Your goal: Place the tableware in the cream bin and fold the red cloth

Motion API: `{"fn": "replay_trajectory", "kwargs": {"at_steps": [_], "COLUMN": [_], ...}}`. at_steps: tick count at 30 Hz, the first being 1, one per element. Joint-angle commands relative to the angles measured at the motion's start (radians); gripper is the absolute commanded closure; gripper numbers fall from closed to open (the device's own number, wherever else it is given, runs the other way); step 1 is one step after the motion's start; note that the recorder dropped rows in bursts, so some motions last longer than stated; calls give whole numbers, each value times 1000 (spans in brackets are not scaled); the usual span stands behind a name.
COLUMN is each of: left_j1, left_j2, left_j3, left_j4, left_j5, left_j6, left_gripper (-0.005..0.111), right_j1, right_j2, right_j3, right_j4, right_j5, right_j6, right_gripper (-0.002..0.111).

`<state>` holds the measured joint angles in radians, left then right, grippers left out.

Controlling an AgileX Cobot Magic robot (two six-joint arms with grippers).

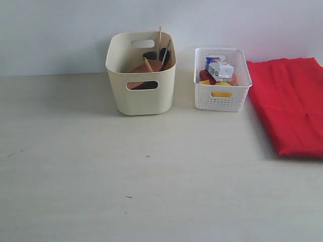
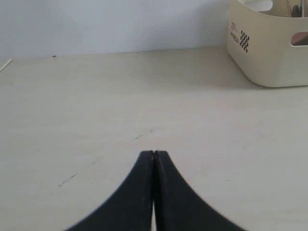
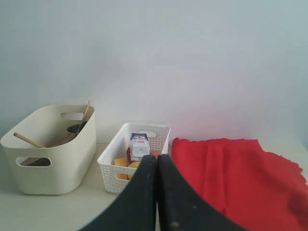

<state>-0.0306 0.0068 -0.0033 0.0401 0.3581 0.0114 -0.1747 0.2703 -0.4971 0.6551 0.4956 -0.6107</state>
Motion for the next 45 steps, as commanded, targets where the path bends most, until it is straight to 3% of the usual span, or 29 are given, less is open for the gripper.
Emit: {"fn": "replay_trajectory", "kwargs": {"at_steps": [1,22,36,45], "left_j1": [0,0,0,0], "left_j2": [-7,-7,-7,-7], "left_j3": [3,3,3,3], "left_j4": [-10,-10,-10,-10], "left_j5": [-3,-3,0,0], "left_j6": [1,1,1,1], "left_gripper": [107,107,107,107], "right_j1": [3,3,191,199], "right_j2": [-2,-1,-76,-120], "right_j3": [6,31,239,286], "right_j4": [2,-4,-3,-12], "right_j5": [-11,6,-173,-181], "right_j6": [-5,-15,-15,-15], "right_gripper": [108,108,108,108]}}
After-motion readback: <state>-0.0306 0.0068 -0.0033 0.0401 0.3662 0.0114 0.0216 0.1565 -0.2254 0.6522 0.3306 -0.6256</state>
